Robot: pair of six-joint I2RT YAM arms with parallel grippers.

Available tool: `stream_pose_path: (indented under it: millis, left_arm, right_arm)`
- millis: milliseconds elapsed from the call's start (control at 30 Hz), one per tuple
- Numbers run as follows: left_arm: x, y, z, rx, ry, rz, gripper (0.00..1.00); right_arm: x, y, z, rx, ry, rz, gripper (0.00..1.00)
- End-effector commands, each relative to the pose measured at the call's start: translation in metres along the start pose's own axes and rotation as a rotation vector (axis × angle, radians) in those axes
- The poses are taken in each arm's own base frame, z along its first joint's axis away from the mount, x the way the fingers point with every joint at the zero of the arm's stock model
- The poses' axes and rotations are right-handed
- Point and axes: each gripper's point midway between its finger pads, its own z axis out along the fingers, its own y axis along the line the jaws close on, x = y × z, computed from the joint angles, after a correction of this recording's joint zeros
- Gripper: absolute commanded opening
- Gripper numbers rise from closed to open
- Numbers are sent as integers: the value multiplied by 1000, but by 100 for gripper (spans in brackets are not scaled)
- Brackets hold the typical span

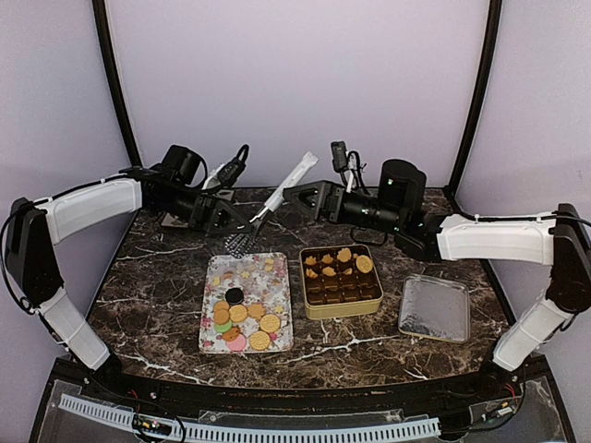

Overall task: Pack the cookies
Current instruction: Pass from the left arm to the right

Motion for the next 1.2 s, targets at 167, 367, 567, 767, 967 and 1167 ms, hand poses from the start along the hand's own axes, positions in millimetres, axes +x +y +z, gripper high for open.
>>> stream_pose_path:
  millis: [167, 367, 567, 767, 967, 1167]
  left_arm:
    - [-21, -34, -9, 49, -35, 95, 0]
    - [-18, -33, -9, 47, -30, 90, 0]
    - [-16, -30, -8, 29, -24, 102, 0]
    - [-16, -21, -10, -19, -19, 117, 5]
    - [-13, -11, -12, -81, -4, 122, 16]
    - [-12, 1, -17, -159, 7, 117, 27]
  right_arm:
    - [-8, 28, 27, -178, -56, 33, 85]
    - [-9, 32, 37, -222, -65, 42, 76]
    - [-10, 39, 41, -260, -55, 45, 57]
    - [-3, 36, 34, -238, -38, 40, 41]
    - [-14, 31, 26, -152, -66, -24, 35]
    - [-13, 17, 22, -56, -64, -72, 29]
